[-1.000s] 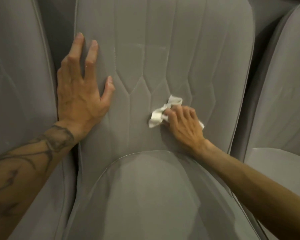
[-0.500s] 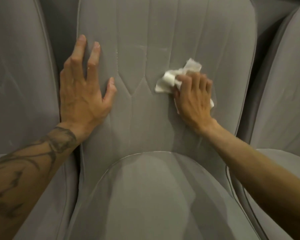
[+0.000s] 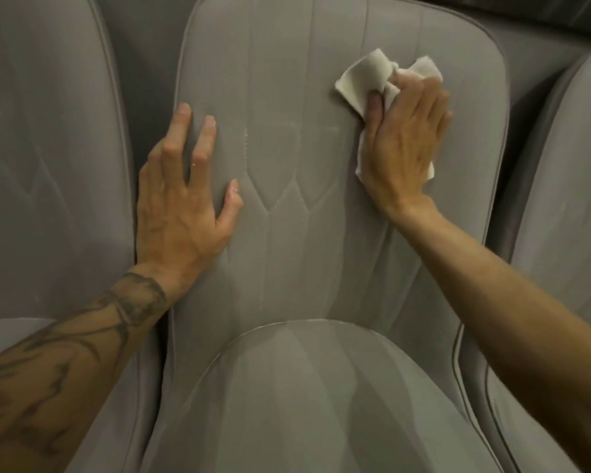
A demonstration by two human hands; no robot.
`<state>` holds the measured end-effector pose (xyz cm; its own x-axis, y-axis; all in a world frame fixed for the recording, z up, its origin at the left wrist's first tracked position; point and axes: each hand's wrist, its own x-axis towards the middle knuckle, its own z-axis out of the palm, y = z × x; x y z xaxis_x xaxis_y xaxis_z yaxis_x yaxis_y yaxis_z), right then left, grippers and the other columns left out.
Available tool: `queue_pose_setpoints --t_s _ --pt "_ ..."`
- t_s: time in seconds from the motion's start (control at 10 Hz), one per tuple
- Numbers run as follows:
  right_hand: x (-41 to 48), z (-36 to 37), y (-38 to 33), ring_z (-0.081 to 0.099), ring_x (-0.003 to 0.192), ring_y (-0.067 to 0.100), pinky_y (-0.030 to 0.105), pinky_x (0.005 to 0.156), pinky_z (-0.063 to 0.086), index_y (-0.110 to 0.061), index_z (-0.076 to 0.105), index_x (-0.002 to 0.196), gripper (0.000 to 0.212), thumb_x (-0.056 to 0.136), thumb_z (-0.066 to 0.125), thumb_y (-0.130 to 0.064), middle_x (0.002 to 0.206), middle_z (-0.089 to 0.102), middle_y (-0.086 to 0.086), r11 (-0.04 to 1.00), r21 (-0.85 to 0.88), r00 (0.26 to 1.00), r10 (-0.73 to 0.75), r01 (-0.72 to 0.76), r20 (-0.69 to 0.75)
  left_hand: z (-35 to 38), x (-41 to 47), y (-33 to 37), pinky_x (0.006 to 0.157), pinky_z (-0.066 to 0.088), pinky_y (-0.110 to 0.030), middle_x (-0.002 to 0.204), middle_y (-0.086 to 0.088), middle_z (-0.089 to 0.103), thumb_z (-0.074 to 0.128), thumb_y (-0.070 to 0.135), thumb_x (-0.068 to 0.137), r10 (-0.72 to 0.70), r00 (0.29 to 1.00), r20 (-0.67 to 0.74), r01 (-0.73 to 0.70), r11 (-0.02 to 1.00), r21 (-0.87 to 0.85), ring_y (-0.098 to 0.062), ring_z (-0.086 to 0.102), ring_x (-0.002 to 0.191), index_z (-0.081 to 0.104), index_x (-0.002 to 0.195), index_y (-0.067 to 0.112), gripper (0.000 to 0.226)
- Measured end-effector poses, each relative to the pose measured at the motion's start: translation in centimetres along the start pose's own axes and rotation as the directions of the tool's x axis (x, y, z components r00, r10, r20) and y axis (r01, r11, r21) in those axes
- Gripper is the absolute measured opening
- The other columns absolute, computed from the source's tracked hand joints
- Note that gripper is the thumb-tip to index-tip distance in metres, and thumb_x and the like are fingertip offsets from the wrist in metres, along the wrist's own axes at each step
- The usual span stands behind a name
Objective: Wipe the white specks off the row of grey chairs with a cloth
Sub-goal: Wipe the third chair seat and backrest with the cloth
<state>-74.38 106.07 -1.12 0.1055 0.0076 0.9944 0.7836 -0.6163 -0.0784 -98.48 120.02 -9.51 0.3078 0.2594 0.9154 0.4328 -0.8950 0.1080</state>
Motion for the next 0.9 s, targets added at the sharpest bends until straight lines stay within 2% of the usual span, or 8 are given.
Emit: queue_pose_setpoints --t_s 0.2,0.3,0.4,0.5,0.6,0.7,0.8,0.9 --pt "-6.1 -2.9 -1.2 0.053 0.088 0.033 0.041 0.078 0.034 -0.010 0.059 0.107 0.025 0.102 0.052 -0.034 0.102 0.059 0.016 0.946 0.132 0.899 -0.323 0.296 0.298 -0.3 -0.1 0.2 0.112 0.037 -0.048 0.168 -0.018 0.026 0.055 0.037 0.101 -0.014 1.000 0.008 0.014 1.000 -0.016 -0.039 0.039 0.144 0.029 0.162 0.014 0.070" --pt "-0.8 -1.6 -1.0 0.047 0.091 0.029 0.040 0.079 0.031 -0.015 0.052 0.111 0.023 0.103 0.048 -0.036 0.104 0.059 0.016 0.938 0.105 0.919 -0.346 0.331 0.188 -0.4 0.0 0.3 0.113 0.037 -0.049 0.168 -0.018 0.025 0.056 0.037 0.100 -0.016 1.000 0.016 0.016 1.000 -0.023 -0.039 0.039 0.145 0.029 0.162 0.013 0.071" --pt "3.5 0.4 -3.1 0.042 0.092 0.022 0.036 0.077 0.032 -0.012 0.059 0.107 0.028 0.102 0.048 -0.037 0.103 0.060 0.013 0.993 0.036 0.994 -0.111 0.111 0.011 -0.3 -0.1 0.3 0.111 0.038 -0.049 0.168 -0.018 0.024 0.056 0.037 0.100 -0.011 1.000 0.021 0.011 1.000 0.000 -0.040 0.040 0.143 0.029 0.162 0.013 0.072" --pt "-1.0 -0.5 -5.3 0.054 0.093 0.032 0.042 0.080 0.036 -0.009 0.063 0.110 0.027 0.101 0.051 -0.032 0.104 0.062 0.017 0.988 0.123 0.991 -0.104 0.094 0.081 -0.2 -0.2 0.4 0.110 0.038 -0.048 0.168 -0.017 0.024 0.056 0.038 0.100 -0.013 1.000 0.017 0.013 1.000 0.004 -0.039 0.041 0.140 0.029 0.162 0.014 0.072" --pt "-7.9 -3.6 -5.3 0.057 0.088 0.034 0.042 0.079 0.036 -0.009 0.065 0.108 0.024 0.099 0.055 -0.030 0.103 0.063 0.016 0.901 0.253 0.847 -0.423 0.353 0.323 -0.3 -0.1 0.5 0.111 0.037 -0.047 0.168 -0.017 0.025 0.056 0.037 0.100 -0.015 1.000 0.015 0.015 1.000 0.000 -0.038 0.041 0.140 0.030 0.162 0.014 0.071" --pt "-4.6 -2.3 -4.5 0.056 0.087 0.032 0.042 0.078 0.032 -0.015 0.052 0.112 0.019 0.101 0.049 -0.030 0.100 0.062 0.016 0.870 0.255 0.836 -0.482 0.422 0.262 -0.4 -0.1 0.5 0.111 0.039 -0.048 0.168 -0.017 0.025 0.057 0.037 0.099 -0.016 1.000 0.022 0.016 1.000 -0.008 -0.038 0.041 0.140 0.030 0.162 0.014 0.072" --pt "2.1 0.7 -5.3 0.045 0.090 0.026 0.038 0.076 0.031 -0.015 0.053 0.110 0.023 0.103 0.044 -0.035 0.102 0.060 0.014 0.974 0.115 0.979 -0.201 0.195 0.042 -0.3 -0.1 0.4 0.111 0.040 -0.048 0.168 -0.016 0.024 0.057 0.037 0.099 -0.019 0.999 0.028 0.020 1.000 -0.009 -0.037 0.041 0.141 0.029 0.162 0.015 0.072" --pt "0.3 0.8 -7.5 0.047 0.094 0.030 0.042 0.078 0.034 -0.011 0.060 0.110 0.027 0.101 0.048 -0.034 0.104 0.061 0.016 0.988 0.147 0.998 -0.055 0.051 0.027 -0.3 0.0 0.4 0.110 0.040 -0.049 0.168 -0.017 0.025 0.057 0.037 0.099 -0.020 0.999 0.030 0.021 1.000 -0.007 -0.038 0.041 0.141 0.030 0.162 0.014 0.072"
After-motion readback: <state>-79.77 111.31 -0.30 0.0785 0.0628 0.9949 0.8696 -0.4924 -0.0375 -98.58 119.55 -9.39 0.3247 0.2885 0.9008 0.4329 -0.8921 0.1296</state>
